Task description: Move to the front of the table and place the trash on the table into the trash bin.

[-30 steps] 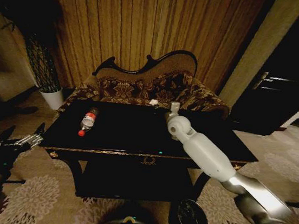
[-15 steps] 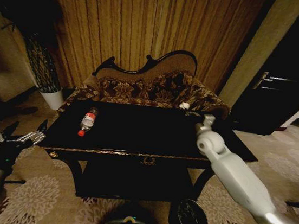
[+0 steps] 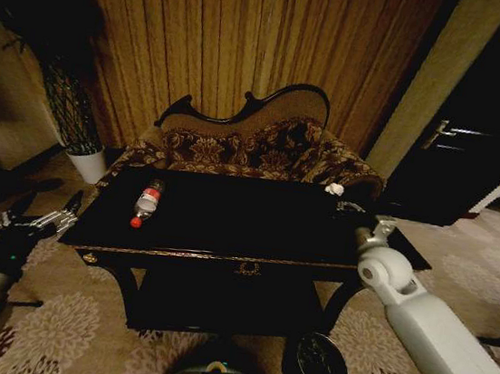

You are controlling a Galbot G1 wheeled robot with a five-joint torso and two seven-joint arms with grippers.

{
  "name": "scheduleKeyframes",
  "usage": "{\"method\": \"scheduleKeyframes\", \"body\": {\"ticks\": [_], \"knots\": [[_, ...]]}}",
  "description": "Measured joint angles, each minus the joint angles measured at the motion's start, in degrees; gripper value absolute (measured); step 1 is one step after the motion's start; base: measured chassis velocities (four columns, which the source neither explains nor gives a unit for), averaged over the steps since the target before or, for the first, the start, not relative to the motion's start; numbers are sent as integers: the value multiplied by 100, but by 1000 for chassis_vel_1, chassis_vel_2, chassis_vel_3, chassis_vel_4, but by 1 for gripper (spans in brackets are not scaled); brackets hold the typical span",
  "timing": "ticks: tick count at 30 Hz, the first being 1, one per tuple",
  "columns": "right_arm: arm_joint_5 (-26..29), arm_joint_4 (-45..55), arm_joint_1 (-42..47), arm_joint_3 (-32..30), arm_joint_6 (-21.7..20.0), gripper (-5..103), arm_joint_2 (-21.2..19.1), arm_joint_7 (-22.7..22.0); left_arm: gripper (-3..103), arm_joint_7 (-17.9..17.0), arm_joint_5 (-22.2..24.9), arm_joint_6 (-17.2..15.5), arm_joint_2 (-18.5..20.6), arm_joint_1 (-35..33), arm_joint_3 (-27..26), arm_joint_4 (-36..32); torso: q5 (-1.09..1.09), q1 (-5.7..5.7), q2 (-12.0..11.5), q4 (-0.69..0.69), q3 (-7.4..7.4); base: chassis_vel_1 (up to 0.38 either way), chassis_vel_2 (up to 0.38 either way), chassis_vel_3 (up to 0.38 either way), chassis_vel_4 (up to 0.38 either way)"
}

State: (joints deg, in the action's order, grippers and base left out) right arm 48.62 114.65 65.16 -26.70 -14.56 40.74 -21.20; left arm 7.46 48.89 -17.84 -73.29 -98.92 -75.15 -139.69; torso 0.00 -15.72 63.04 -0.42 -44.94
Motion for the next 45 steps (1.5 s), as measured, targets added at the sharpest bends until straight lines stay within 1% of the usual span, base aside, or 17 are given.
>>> {"method": "scheduleKeyframes", "body": {"ticks": [1, 4, 8, 14, 18, 25, 31, 45], "knots": [[0, 0, 0, 0, 0, 0, 0, 0, 100, 0, 0, 0, 0, 0, 0, 0, 0, 0, 0, 0, 0, 0, 0, 0, 0], [4, 238, 396, -333, -32, 0, 72, -13, 100, 0, 9, -5, 48, 33, 12, 91, -1, 0, 0, 2, 0, 0, 0, 0, 0], [-26, 442, 733, -613, -46, 0, 210, -17, 100, 0, 26, -30, 81, 23, -9, 100, 0, 0, 0, 0, 0, 0, 0, 0, 0], [-85, 596, 917, -759, -47, 0, 315, -27, 100, -2, 29, -104, 92, -13, -44, 78, 0, 0, 0, 1, 0, 0, 0, 0, 0], [-82, 663, 986, -872, -46, 0, 316, -32, 100, -4, 29, -114, 90, -38, -58, 64, -1, 0, 0, 1, -1, 0, 0, 0, 0], [-67, 705, 1040, -964, -45, 0, 324, -36, 100, -6, 29, -127, 64, -60, -62, 4, -1, -1, 0, 1, -1, 8, -18, -11, 12], [-64, 723, 1074, -981, -29, 0, 341, -38, 100, -20, 24, -212, 56, -64, -72, -51, 0, -2, -1, 0, -1, 88, -105, -103, 83], [-73, 731, 1110, -970, -5, 0, 376, -42, 100, -32, -2, -224, -19, -140, -92, -128, 0, 1, 0, 2, 0, 169, -168, -168, 165]]}}
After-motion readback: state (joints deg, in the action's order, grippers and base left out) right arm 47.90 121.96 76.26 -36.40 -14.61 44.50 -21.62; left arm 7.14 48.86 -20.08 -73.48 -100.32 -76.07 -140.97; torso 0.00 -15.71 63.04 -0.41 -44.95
